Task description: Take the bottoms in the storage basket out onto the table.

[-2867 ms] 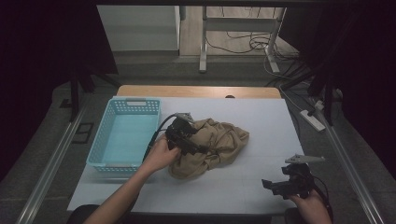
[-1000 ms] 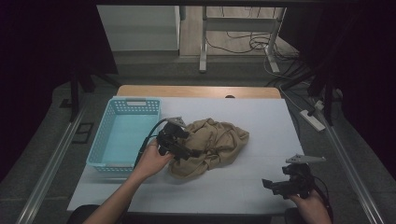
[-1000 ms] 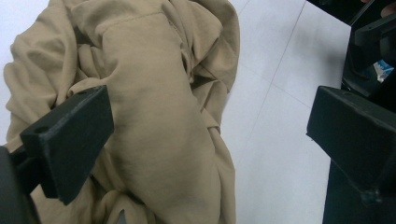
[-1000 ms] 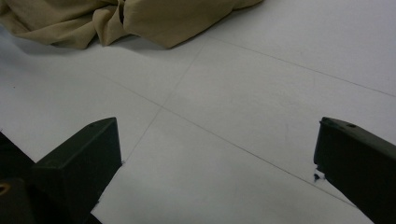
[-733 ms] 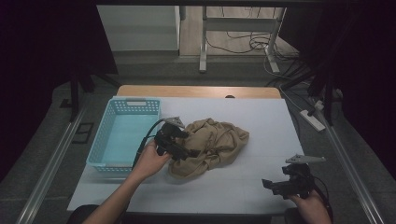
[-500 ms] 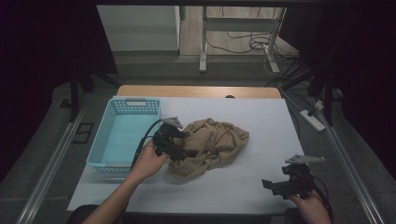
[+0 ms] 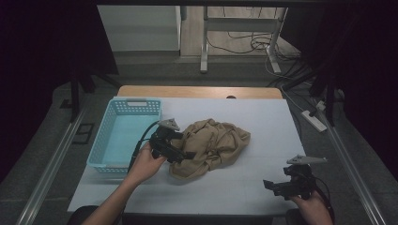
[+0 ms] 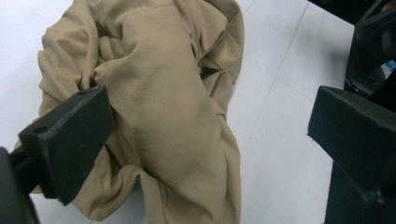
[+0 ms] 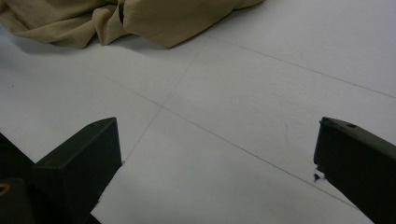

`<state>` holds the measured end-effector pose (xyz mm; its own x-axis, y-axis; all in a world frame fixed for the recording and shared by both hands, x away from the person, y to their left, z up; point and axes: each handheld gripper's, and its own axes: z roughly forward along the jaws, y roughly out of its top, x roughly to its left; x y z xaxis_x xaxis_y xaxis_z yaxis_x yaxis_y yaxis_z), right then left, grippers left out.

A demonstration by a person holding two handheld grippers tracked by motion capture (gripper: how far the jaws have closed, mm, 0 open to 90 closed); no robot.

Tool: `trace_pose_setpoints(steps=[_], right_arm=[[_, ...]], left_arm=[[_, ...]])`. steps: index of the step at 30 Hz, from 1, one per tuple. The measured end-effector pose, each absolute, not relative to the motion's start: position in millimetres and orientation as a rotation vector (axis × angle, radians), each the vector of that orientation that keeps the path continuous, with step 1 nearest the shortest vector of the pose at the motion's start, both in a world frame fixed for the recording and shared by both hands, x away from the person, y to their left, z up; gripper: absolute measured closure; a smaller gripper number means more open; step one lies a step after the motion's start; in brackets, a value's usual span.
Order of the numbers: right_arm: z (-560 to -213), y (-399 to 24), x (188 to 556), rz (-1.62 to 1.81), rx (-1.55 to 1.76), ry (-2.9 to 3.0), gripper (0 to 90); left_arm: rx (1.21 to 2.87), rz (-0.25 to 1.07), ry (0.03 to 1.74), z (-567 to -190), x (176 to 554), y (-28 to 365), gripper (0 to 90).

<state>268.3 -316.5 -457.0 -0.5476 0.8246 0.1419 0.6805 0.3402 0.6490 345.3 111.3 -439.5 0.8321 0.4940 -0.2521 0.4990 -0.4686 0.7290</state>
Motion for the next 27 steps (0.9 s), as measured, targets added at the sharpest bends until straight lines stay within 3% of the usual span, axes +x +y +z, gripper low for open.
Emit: trace_pose_setpoints(steps=[27], right_arm=[[-456.9, -316.6, 268.4, 0.998, 1.370, 2.388, 1.0]], left_arm=[[2.113, -0.043, 0.720, -440.2, 333.9, 128.6, 0.0]])
